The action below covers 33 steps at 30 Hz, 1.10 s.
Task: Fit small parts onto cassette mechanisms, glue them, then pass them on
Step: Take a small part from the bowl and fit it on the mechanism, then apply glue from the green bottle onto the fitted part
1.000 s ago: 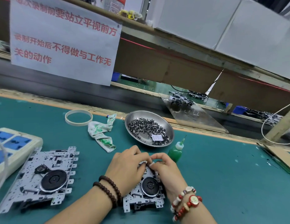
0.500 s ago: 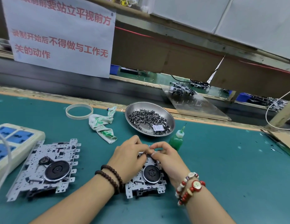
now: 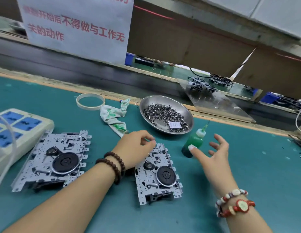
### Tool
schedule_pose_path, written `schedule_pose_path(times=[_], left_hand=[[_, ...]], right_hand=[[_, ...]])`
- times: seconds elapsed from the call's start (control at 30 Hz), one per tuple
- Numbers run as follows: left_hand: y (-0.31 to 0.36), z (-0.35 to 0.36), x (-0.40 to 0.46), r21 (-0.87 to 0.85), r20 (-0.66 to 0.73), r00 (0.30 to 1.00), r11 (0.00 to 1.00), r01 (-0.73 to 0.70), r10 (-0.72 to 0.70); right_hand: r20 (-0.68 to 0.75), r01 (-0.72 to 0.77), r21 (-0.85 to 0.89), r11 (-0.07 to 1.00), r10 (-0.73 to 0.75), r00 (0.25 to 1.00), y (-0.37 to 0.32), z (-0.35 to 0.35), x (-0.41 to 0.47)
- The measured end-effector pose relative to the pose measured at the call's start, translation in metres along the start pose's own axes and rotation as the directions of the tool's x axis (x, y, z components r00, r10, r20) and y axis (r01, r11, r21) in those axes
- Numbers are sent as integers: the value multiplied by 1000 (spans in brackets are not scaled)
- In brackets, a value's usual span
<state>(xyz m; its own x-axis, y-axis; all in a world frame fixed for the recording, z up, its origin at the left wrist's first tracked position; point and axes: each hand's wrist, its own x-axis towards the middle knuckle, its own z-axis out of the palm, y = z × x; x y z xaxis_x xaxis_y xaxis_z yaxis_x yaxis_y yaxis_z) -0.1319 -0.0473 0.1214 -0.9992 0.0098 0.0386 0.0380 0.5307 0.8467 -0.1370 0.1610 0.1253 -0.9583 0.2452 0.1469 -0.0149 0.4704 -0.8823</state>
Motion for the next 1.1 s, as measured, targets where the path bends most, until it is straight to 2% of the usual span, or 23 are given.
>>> schedule_pose_path(times=[0.13, 0.2, 0.3, 0.4, 0.5, 0.63, 0.7, 0.77, 0.83, 0.93, 1.1], left_hand=[[-3, -6, 3, -23, 104, 993, 998, 51, -49], [-4, -7, 4, -33, 111, 992, 997, 72, -68], [-4, -5, 5, -62, 98, 992, 994, 91, -85], [-4, -5, 5, -134, 89, 988, 981, 141, -130], [-2, -6, 6, -168, 119, 977, 967, 193, -174], [2, -5, 4, -183, 169, 963, 954, 238, -208], [3, -1, 3, -151, 172, 967, 965, 213, -186], [5, 3, 2, -140, 163, 972, 972, 191, -168], [6, 4, 2, -143, 155, 973, 971, 193, -171], [5, 4, 2, -154, 153, 972, 967, 201, -177], [5, 4, 3, -201, 180, 958, 945, 258, -223]], right_hand=[[194, 73, -35, 997, -65, 979, -1, 6, 12], [223, 94, 55, 994, -104, 969, 2, 4, 12], [187, 42, 265, 963, -94, 978, 3, 1, 8], [185, -96, 552, 828, -9, 983, 0, -3, 6], [224, -186, 725, 663, 28, 974, -10, -5, 6], [312, -308, 864, 398, 55, 948, -14, -11, 7], [370, -361, 868, 342, 39, 928, -13, -12, 7], [402, -369, 847, 383, -5, 916, -14, -13, 2], [366, -313, 822, 476, -21, 930, -16, -12, -1], [228, -155, 784, 601, -47, 972, -17, -8, -5], [36, 111, 565, 817, -159, 987, -17, -4, -9]])
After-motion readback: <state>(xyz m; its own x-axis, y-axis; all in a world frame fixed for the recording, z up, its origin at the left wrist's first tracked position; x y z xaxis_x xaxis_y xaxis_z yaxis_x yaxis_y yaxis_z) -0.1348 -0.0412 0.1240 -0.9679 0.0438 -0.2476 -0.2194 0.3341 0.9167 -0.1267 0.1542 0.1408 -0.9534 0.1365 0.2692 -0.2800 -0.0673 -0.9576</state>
